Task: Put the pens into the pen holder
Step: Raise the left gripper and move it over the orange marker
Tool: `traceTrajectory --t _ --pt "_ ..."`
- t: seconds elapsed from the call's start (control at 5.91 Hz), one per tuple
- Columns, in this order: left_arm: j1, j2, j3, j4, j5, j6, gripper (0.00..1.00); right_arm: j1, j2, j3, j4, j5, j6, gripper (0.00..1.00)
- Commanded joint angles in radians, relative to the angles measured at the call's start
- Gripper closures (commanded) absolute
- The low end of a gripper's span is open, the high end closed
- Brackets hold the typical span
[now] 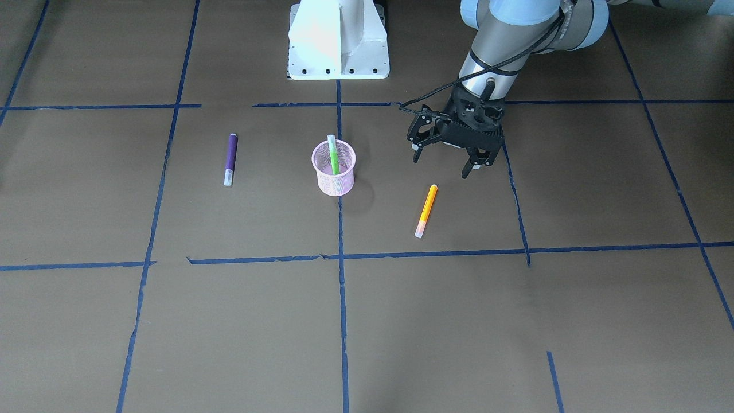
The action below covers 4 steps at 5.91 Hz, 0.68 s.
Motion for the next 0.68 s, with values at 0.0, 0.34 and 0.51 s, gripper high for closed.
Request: traceTrajectory --t 0.0,0.34,0.51 --pt "0.003 -0.001 0.001 -0.003 0.003 0.001 0.00 -0.002 0.029 -0.044 0.001 0.043 -0.001 0.00" --pt "0.003 0.001 -0.001 -0.003 0.004 0.002 0.00 -0.002 0.038 -0.082 0.028 0.044 -0.003 0.00" --pt "0.003 -0.001 -0.001 -0.005 0.004 0.001 0.00 -0.002 0.043 -0.105 0.030 0.045 -0.006 0.00"
